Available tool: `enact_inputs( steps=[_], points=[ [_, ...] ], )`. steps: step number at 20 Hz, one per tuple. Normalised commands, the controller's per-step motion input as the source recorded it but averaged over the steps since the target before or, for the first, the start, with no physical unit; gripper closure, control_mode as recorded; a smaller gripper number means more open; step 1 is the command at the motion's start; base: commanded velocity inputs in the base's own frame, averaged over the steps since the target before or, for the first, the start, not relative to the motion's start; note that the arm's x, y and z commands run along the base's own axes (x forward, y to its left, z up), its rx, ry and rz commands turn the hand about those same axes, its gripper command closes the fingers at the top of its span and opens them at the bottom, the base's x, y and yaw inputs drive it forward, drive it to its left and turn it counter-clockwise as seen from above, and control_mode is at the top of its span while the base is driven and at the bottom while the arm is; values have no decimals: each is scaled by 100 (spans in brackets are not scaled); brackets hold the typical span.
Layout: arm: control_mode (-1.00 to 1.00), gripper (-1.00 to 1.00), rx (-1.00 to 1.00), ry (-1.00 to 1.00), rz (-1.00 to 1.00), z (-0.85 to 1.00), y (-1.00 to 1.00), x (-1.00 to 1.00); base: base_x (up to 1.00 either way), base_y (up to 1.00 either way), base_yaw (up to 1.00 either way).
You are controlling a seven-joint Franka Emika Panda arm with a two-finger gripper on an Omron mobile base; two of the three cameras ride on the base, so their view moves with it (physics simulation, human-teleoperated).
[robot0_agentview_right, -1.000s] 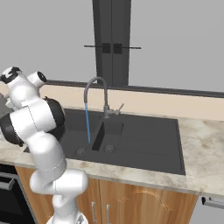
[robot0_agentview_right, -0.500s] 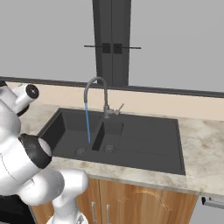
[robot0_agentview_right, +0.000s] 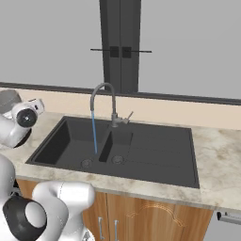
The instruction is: Turn on the sink faucet and place the jug under the water for a few seconds to fill it up.
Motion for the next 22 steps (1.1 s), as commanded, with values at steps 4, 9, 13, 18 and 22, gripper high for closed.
enact_inputs(
  steps=[4,9,13,18,22],
  points=[
    [-100,100,9,10,-36,84,-20,-20,0,0,0],
    [-100,100,1,22,-19,84,-10,-12,0,0,0],
    [-100,100,0,25,-17,74,-27,-11,0,0,0],
    [-100,100,0,22,-23,40,-26,-16,0,0,0],
    [-100,100,-12,2,-24,-5,-12,-33,0,0,0]
  ],
)
